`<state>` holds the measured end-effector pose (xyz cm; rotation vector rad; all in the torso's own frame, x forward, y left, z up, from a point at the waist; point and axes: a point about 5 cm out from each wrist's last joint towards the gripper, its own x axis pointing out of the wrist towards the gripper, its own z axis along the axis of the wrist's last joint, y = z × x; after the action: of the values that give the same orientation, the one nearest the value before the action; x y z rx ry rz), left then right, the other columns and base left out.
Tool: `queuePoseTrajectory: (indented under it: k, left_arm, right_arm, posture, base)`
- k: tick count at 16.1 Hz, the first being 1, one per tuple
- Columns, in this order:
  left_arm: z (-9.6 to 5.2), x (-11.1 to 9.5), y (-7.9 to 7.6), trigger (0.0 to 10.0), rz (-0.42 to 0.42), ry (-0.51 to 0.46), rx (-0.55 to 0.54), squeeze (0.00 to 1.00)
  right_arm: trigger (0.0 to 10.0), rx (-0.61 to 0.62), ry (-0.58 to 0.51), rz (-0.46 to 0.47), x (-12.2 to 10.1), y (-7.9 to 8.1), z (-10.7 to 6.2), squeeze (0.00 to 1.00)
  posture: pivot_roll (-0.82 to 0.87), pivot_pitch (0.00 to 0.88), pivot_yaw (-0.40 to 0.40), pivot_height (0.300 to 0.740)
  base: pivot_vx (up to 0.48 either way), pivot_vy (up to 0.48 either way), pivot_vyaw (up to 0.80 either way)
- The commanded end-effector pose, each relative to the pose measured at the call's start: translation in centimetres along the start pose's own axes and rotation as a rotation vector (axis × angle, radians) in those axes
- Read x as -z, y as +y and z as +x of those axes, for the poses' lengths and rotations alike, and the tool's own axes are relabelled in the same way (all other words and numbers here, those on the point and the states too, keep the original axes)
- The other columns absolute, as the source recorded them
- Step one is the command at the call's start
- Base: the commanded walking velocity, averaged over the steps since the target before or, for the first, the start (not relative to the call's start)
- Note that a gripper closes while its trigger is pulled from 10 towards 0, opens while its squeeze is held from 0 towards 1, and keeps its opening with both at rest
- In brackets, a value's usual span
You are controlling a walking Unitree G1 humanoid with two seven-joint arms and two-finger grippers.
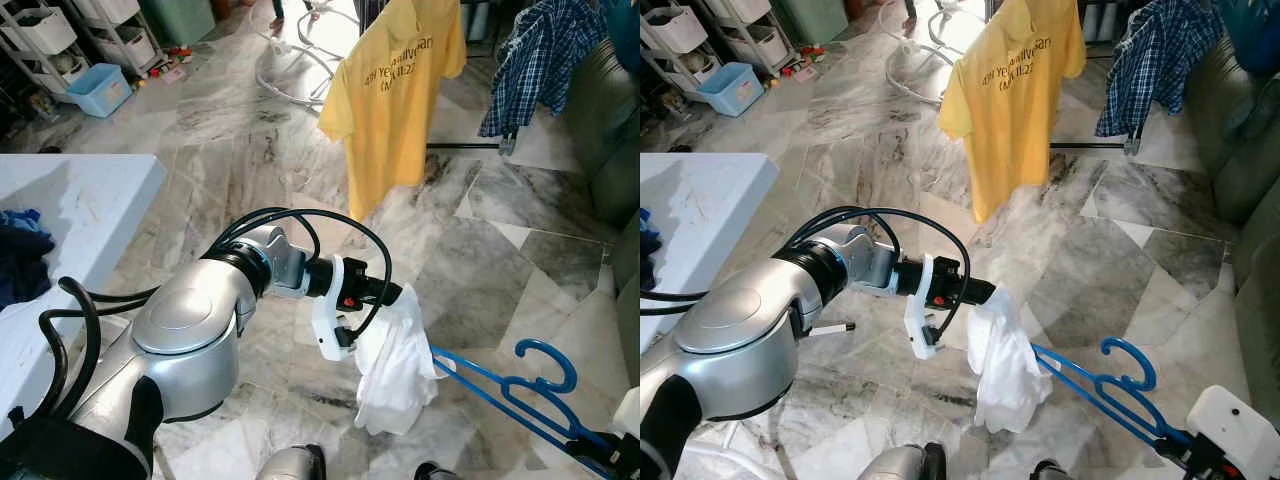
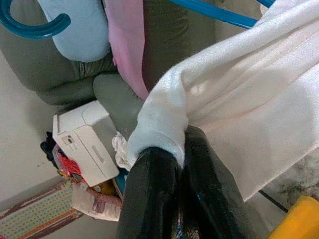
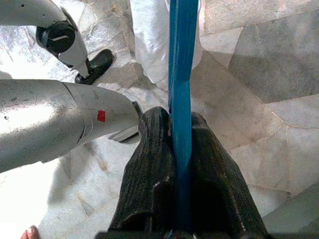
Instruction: Hang hanger
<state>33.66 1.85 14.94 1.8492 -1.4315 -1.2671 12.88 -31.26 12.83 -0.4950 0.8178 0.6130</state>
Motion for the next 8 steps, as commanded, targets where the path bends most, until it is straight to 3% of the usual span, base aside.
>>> queuePoseTrajectory:
  k: [1, 8]
  left_arm:
    - [-0.45, 0.63, 0.30, 10.0, 0.014, 0.010, 0.013, 0.00]
    - [-0.45, 0.63, 0.30, 10.0, 0.014, 0.010, 0.013, 0.00]
  right_arm:
    - [10.0, -0.010, -0.008, 0.003, -0.02, 0.31, -0.02, 0.00]
    - [10.0, -0.010, -0.008, 0.003, -0.02, 0.31, -0.02, 0.00]
  posture:
    - [-0.04, 0.200, 0.163, 0.740]
    - [-0.04, 0.200, 0.163, 0.740]
  base:
    - [0.000, 0.000, 0.00]
    - [0.000, 0.000, 0.00]
